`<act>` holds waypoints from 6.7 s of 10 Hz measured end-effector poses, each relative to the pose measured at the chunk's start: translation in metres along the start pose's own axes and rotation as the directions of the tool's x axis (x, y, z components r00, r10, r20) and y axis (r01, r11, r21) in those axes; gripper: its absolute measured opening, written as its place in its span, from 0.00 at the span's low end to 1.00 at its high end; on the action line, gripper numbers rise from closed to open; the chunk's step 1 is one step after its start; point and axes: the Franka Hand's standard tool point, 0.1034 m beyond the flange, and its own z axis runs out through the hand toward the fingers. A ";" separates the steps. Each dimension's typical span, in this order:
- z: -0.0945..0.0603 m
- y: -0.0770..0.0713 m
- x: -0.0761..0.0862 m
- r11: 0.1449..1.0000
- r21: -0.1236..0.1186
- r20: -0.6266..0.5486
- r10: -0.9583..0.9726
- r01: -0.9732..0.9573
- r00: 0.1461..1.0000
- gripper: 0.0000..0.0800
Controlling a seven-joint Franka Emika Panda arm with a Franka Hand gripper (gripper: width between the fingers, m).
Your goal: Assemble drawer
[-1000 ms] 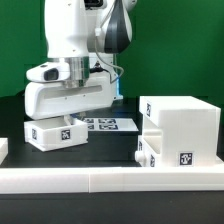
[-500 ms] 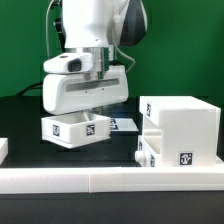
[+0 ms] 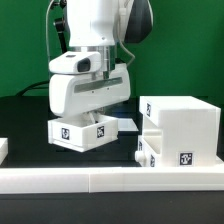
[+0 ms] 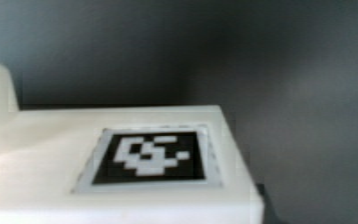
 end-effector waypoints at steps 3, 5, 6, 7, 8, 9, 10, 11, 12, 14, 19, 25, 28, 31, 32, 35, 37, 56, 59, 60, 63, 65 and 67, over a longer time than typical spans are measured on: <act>-0.012 0.021 0.009 0.924 -0.024 0.025 -0.380 0.381 0.925 0.05; -0.016 0.027 0.012 0.878 -0.019 0.036 -0.478 0.479 0.877 0.05; -0.015 0.026 0.011 0.857 -0.014 0.036 -0.515 0.516 0.856 0.05; -0.014 0.026 0.010 0.832 -0.012 0.038 -0.553 0.554 0.832 0.05; -0.014 0.027 0.011 0.830 -0.006 0.039 -0.558 0.558 0.829 0.05; -0.017 0.036 0.014 0.818 0.005 0.042 -0.574 0.575 0.818 0.05; -0.018 0.045 0.020 0.813 0.006 0.043 -0.581 0.582 0.813 0.05; -0.020 0.053 0.026 0.813 0.014 0.044 -0.582 0.582 0.812 0.05; -0.023 0.059 0.031 0.811 0.015 0.045 -0.585 0.585 0.810 0.05; -0.023 0.062 0.031 0.809 -0.001 0.044 -0.587 0.588 0.808 0.05; -0.025 0.067 0.050 0.799 0.009 0.041 -0.601 0.602 0.798 0.05; -0.020 0.063 0.055 0.778 0.023 0.034 -0.629 0.628 0.777 0.05; -0.019 0.055 0.065 0.745 0.025 0.029 -0.667 0.667 0.744 0.05; -0.018 0.052 0.068 0.742 0.027 0.028 -0.670 0.670 0.741 0.05; -0.017 0.052 0.067 0.742 0.027 0.028 -0.670 0.670 0.742 0.05; -0.017 0.050 0.070 0.739 0.031 0.026 -0.673 0.673 0.739 0.05; -0.018 0.050 0.070 0.740 0.030 0.026 -0.673 0.672 0.739 0.05; -0.018 0.030 0.097 0.736 0.029 0.011 -0.677 0.677 0.736 0.05; -0.018 0.030 0.097 0.740 0.029 0.011 -0.672 0.672 0.740 0.36; -0.018 0.029 0.098 0.744 0.028 0.011 -0.668 0.668 0.744 0.36; -0.030 0.030 0.100 0.750 0.028 0.019 -0.661 0.661 0.750 0.73; -0.052 0.038 0.102 0.751 0.040 0.036 -0.660 0.659 0.750 0.81; -0.070 0.058 0.100 0.750 0.048 0.050 -0.661 0.660 0.748 0.81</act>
Offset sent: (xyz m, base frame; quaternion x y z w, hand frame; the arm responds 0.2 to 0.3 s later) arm 0.0282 -0.0125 0.0216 0.0093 -0.0525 -0.2807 0.9583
